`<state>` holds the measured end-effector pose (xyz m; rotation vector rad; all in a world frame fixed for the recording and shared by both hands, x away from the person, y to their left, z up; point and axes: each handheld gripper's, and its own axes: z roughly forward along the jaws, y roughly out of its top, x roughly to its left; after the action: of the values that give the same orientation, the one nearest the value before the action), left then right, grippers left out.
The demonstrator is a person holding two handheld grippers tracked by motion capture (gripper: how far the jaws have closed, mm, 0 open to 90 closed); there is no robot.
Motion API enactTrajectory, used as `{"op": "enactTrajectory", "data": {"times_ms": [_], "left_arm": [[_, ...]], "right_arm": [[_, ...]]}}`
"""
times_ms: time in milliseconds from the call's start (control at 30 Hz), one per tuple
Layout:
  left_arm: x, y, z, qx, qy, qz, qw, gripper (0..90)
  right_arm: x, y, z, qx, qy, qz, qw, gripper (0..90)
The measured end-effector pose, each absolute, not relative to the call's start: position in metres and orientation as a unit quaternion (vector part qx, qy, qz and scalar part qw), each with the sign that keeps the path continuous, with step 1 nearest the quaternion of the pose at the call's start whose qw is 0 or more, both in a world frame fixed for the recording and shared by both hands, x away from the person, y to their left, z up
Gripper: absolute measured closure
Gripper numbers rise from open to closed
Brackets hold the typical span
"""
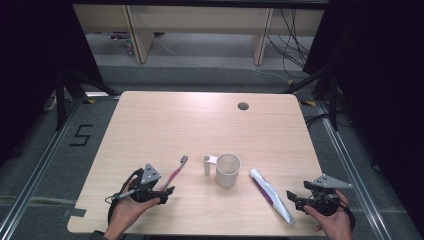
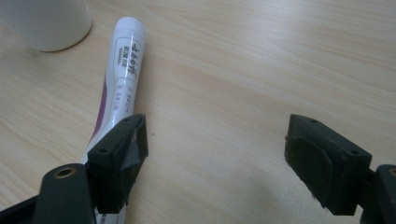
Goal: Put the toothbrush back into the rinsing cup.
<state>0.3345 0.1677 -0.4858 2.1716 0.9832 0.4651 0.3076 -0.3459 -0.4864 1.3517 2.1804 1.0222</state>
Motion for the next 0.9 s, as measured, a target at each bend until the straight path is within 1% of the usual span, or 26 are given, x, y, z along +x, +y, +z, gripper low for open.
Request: {"op": "enactTrajectory", "data": {"times_ms": [67, 167, 200, 300, 400, 433, 467, 533, 600, 633, 733, 767, 900], "left_arm": [[0.339, 0.166, -0.482, 0.844, 0.373, 0.177, 0.343, 34.4], [0.343, 0.164, -0.480, 0.846, 0.370, 0.178, 0.340, 39.9], [0.346, 0.164, -0.478, 0.852, 0.365, 0.175, 0.331, 39.9], [0.353, 0.159, -0.476, 0.861, 0.363, 0.163, 0.317, 46.5], [0.359, 0.156, -0.477, 0.867, 0.366, 0.153, 0.304, 49.7], [0.362, 0.157, -0.476, 0.877, 0.355, 0.151, 0.286, 51.0], [0.364, 0.155, -0.476, 0.876, 0.360, 0.145, 0.286, 52.1], [0.369, 0.155, -0.474, 0.889, 0.347, 0.133, 0.267, 55.1], [0.371, 0.153, -0.474, 0.892, 0.347, 0.132, 0.258, 57.0], [0.373, 0.153, -0.473, 0.895, 0.345, 0.126, 0.253, 58.5], [0.376, 0.151, -0.472, 0.899, 0.343, 0.121, 0.245, 61.2], [0.379, 0.151, -0.470, 0.900, 0.345, 0.117, 0.239, 63.9], [0.383, 0.149, -0.469, 0.907, 0.343, 0.103, 0.220, 65.8]], "right_arm": [[0.307, -0.346, -0.486, 0.480, 0.775, 0.364, 0.191, 22.4], [0.307, -0.346, -0.486, 0.481, 0.776, 0.363, 0.188, 22.4], [0.307, -0.346, -0.486, 0.481, 0.776, 0.363, 0.188, 22.4], [0.308, -0.346, -0.487, 0.480, 0.776, 0.363, 0.189, 22.4], [0.308, -0.346, -0.487, 0.477, 0.776, 0.365, 0.190, 22.4], [0.308, -0.346, -0.487, 0.477, 0.776, 0.365, 0.191, 22.4], [0.308, -0.346, -0.488, 0.477, 0.777, 0.366, 0.188, 22.4], [0.308, -0.346, -0.488, 0.477, 0.777, 0.366, 0.189, 22.4], [0.308, -0.344, -0.488, 0.481, 0.775, 0.369, 0.179, 22.5], [0.308, -0.345, -0.488, 0.477, 0.777, 0.365, 0.188, 22.5], [0.308, -0.345, -0.488, 0.476, 0.779, 0.361, 0.190, 22.5], [0.308, -0.345, -0.488, 0.476, 0.779, 0.361, 0.189, 22.6], [0.308, -0.345, -0.488, 0.476, 0.779, 0.361, 0.188, 22.6]]}}
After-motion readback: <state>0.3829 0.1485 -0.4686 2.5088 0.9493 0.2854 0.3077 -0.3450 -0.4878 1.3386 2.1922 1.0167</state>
